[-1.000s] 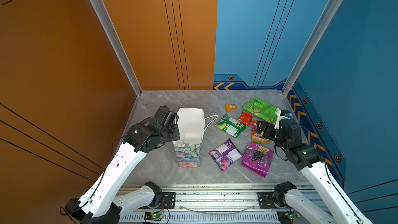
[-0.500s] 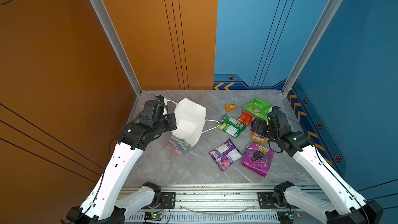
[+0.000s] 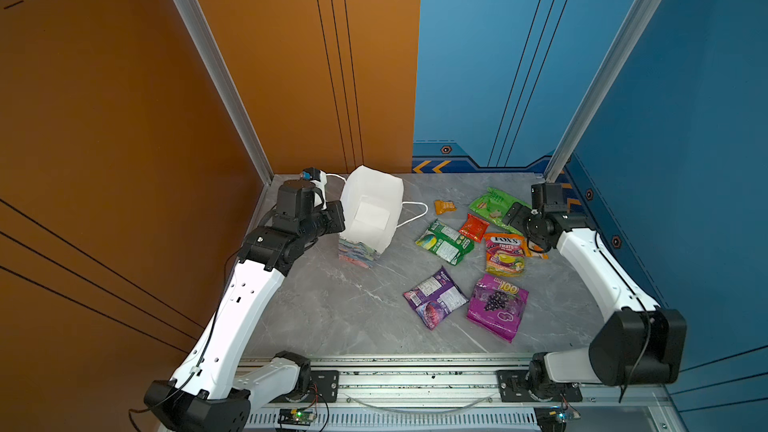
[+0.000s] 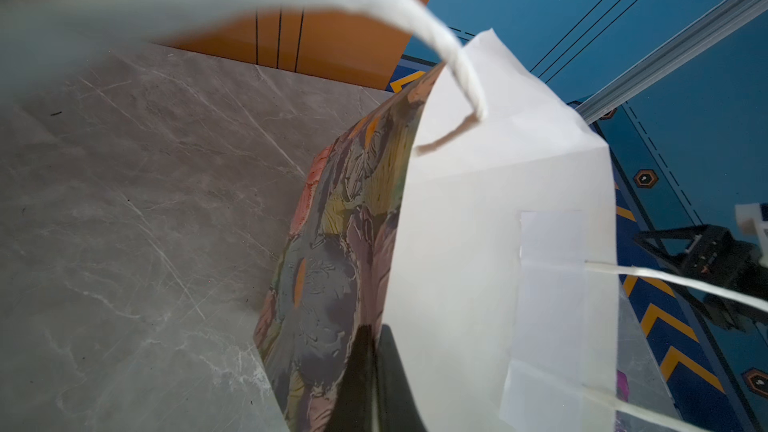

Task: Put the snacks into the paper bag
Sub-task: 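Grasp the bag rim with the left gripper while the right reaches the chips, then grasp the green Lay's chip bag with the right gripper and lift it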

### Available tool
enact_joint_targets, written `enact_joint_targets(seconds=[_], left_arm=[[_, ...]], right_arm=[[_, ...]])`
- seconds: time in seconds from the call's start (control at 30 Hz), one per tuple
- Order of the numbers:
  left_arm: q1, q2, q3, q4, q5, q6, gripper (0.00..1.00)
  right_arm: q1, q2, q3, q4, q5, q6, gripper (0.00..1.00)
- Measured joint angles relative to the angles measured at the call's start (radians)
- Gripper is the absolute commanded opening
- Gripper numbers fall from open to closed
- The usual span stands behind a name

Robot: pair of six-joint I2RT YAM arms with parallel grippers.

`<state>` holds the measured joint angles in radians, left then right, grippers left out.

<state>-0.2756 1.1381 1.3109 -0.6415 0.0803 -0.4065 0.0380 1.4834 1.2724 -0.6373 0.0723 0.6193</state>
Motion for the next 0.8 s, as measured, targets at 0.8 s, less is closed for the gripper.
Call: enact_joint_targets(seconds=[0.8], left_arm=[[0.022, -0.166, -0.158, 0.155, 0.044, 0.070, 0.00]], right_arm=[[0.203, 1.006, 1.011, -0.282, 0.314, -0.292, 0.91]])
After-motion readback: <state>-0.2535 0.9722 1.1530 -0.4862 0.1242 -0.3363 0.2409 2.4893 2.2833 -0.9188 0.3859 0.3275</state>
